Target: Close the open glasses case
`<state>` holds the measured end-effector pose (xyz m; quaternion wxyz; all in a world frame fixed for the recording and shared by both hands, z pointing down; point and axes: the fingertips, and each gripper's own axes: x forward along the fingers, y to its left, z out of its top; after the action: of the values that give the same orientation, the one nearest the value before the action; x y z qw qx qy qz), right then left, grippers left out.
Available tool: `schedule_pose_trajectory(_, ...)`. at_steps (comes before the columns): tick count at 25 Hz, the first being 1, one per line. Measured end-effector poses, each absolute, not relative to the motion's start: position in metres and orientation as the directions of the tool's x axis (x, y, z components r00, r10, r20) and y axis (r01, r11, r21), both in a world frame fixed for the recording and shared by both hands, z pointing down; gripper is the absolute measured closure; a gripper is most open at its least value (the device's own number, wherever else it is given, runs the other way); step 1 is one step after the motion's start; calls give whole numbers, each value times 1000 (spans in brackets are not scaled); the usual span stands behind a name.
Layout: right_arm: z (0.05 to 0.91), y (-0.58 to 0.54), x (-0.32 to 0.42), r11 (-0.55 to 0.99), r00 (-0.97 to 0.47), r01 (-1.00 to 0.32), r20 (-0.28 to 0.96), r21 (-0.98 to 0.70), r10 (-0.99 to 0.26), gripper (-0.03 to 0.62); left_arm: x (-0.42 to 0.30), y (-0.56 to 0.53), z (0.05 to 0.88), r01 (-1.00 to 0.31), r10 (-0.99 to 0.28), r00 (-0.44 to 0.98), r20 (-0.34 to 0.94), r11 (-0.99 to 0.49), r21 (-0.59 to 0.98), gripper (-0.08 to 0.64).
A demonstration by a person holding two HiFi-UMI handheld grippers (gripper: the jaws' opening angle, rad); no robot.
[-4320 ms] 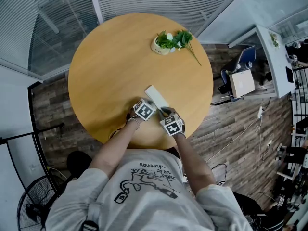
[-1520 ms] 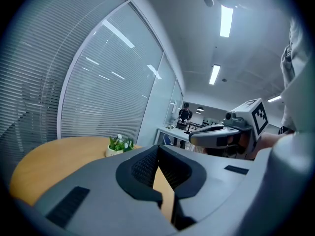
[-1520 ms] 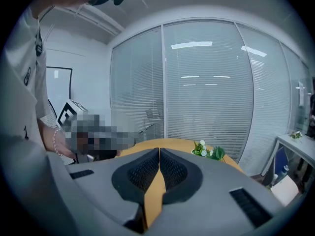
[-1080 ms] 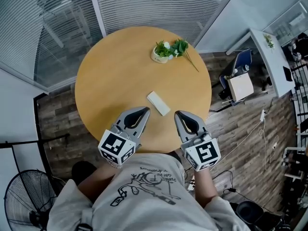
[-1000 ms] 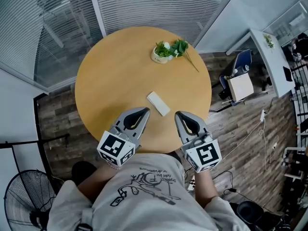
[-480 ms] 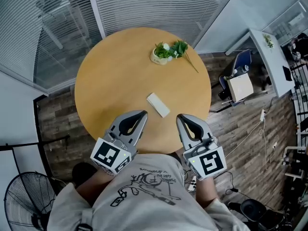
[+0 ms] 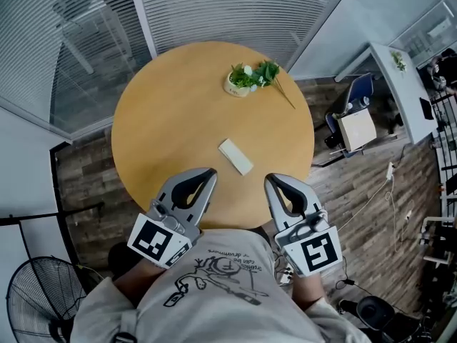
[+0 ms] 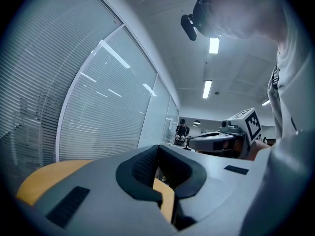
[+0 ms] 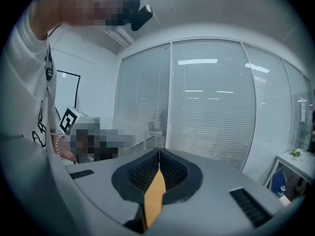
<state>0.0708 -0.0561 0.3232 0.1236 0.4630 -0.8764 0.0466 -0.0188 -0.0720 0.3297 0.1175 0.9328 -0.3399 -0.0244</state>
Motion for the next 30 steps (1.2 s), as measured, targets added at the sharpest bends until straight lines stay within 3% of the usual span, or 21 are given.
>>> schedule_pose_trajectory(11,311,-52,67,576,-550,-816,242,47,-799,580,-25,-69,318,-637,-648,761,25,-741,213,541)
schedule_pose_trajectory(16,300,-57,65,549,-540,-836,168,12,-825,580,-25,-69,319,-643,-651,758,30,-739,203,541)
schedule_pose_trajectory(22,312,-50,68,575,-542,-816,263,60,-798,580,-26,-69,318,-643,-652,758,34,-737,207,541)
schedule_pose_trajectory(30,302,-57,67,545,-534,-839,177,17,-827,580,-26,-70,322,-645,-654,756,34,-734,211,541)
